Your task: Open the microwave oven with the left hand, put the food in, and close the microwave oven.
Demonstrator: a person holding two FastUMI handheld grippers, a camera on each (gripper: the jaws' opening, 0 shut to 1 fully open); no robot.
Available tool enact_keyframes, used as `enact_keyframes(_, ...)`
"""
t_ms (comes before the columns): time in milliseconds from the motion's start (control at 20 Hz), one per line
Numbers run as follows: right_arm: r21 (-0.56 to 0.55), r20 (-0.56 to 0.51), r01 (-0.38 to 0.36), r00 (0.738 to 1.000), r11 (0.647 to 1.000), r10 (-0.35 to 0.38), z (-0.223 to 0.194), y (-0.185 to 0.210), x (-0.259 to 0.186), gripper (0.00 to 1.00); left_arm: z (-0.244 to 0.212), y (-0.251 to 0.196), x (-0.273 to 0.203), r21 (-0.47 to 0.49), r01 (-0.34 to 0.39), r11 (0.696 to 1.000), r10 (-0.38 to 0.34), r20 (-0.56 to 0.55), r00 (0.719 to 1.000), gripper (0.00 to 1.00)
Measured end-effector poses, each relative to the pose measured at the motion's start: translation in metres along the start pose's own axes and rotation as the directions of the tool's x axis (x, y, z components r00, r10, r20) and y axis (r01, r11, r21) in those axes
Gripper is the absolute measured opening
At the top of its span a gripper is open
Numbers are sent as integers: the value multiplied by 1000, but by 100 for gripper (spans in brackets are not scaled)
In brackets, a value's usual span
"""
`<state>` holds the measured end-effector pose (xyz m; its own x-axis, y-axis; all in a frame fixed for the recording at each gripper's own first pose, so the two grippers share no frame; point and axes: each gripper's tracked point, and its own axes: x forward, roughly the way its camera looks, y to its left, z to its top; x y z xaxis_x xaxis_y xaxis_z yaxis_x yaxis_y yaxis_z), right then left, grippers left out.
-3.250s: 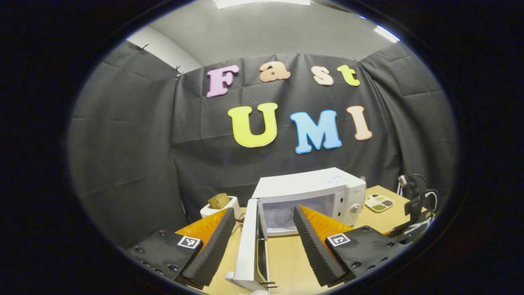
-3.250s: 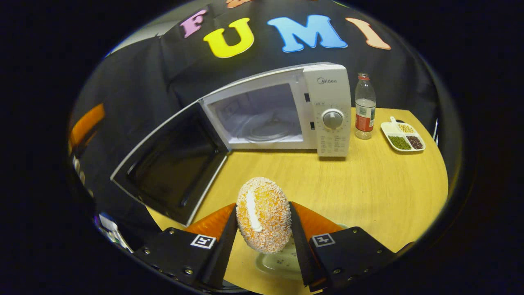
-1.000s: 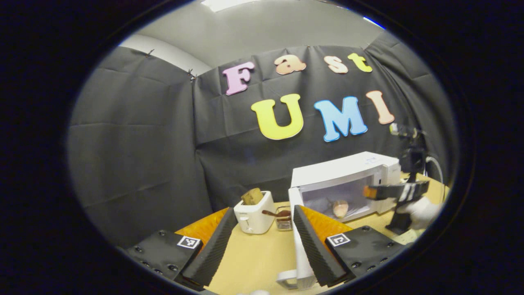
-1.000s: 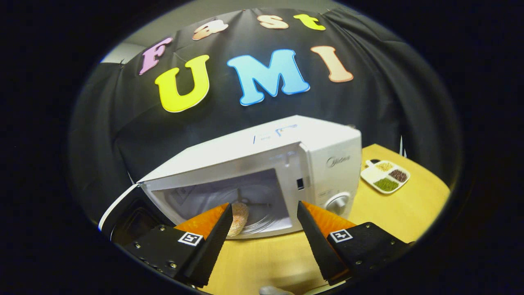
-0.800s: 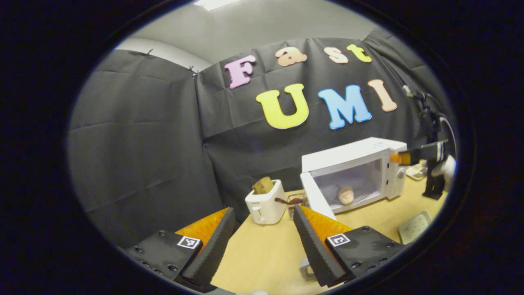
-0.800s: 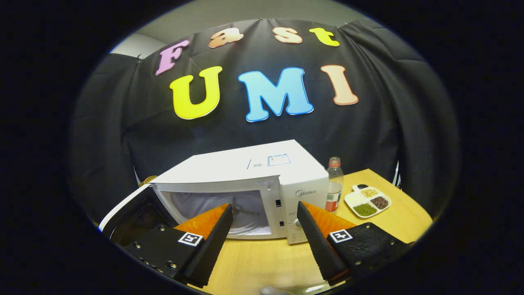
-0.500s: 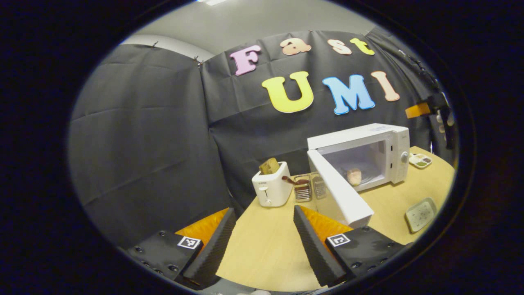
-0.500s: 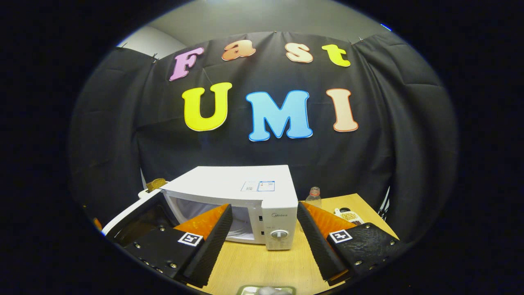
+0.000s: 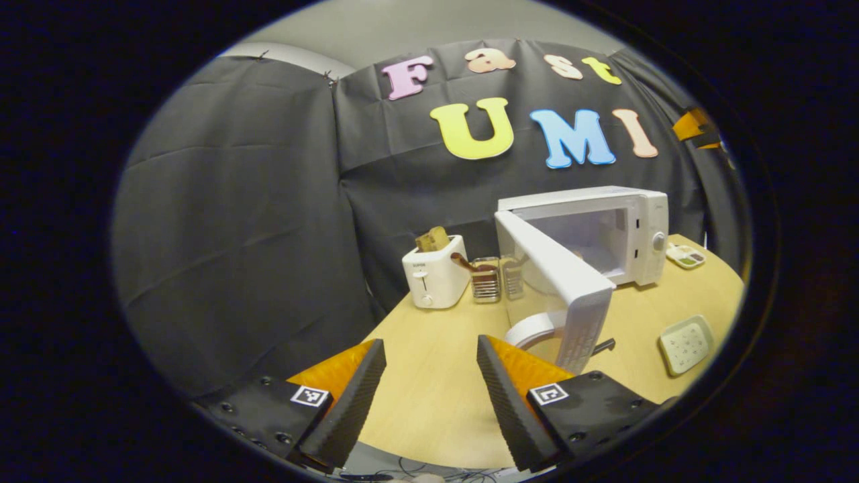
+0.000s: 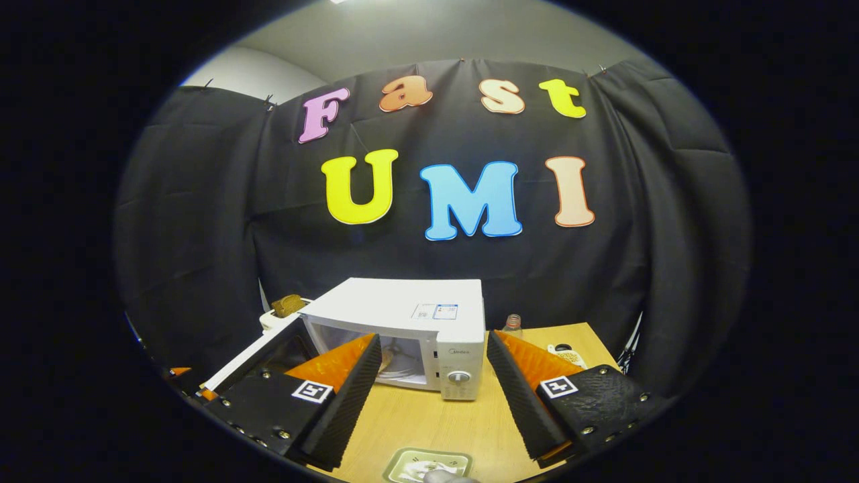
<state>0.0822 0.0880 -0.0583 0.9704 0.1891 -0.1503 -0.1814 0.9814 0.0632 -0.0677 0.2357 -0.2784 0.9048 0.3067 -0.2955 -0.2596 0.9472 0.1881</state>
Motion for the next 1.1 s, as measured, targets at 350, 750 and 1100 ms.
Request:
enact_keyframes(350, 9, -23, 47, 999, 999, -47, -10, -29, -16, 96, 3, -102, -14, 9, 178, 984, -178, -8, 984, 93)
enact_keyframes(750, 11, -72, 130, 989, 991, -129, -28, -78, -33, 96, 38, -221, 10, 74, 342, 937, -346, 50, 937, 94)
enact_keyframes(1100, 39, -97, 192, 978, 981, -187, -33, -115, -35, 96, 82, -311, 55, 114, 438, 892, -449, 107, 887, 94)
